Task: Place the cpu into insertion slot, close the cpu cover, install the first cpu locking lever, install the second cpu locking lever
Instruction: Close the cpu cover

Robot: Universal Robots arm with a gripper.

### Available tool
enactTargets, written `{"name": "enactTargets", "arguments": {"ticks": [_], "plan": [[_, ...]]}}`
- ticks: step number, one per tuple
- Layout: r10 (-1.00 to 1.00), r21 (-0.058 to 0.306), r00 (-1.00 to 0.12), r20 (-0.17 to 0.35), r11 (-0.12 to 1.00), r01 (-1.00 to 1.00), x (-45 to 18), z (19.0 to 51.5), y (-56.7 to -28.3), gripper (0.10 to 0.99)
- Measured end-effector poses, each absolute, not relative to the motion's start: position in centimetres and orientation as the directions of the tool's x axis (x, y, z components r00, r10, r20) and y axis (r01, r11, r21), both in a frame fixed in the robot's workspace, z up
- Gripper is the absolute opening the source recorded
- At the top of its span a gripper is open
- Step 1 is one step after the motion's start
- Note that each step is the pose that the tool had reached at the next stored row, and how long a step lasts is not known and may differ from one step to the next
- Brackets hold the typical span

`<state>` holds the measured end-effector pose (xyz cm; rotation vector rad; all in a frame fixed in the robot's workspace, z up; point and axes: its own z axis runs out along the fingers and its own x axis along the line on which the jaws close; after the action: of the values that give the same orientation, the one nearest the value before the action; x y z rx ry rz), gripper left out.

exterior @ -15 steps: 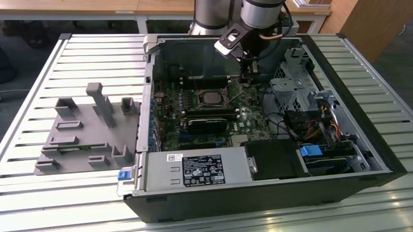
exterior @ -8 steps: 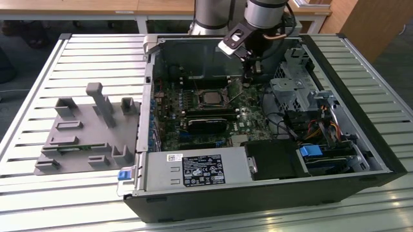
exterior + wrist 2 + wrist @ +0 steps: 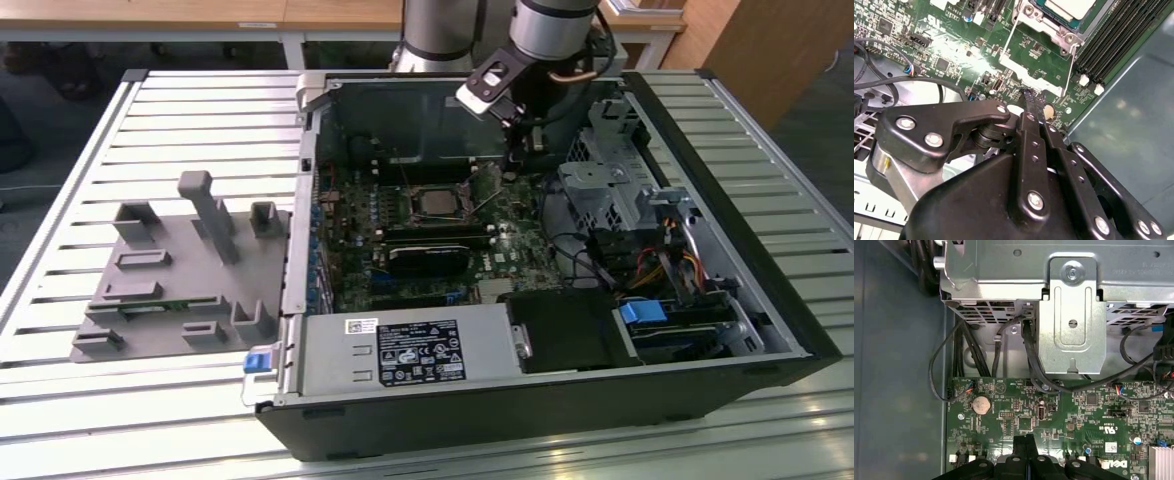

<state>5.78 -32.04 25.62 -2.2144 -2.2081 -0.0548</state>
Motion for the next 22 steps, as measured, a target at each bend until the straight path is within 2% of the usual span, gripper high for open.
{"name": "enactTargets", "arguments": {"ticks": [22], "plan": [[0.999,-0.005,0.002,0.035,-0.002,1.0,5.2,24.2,-32.0,0.118]]}}
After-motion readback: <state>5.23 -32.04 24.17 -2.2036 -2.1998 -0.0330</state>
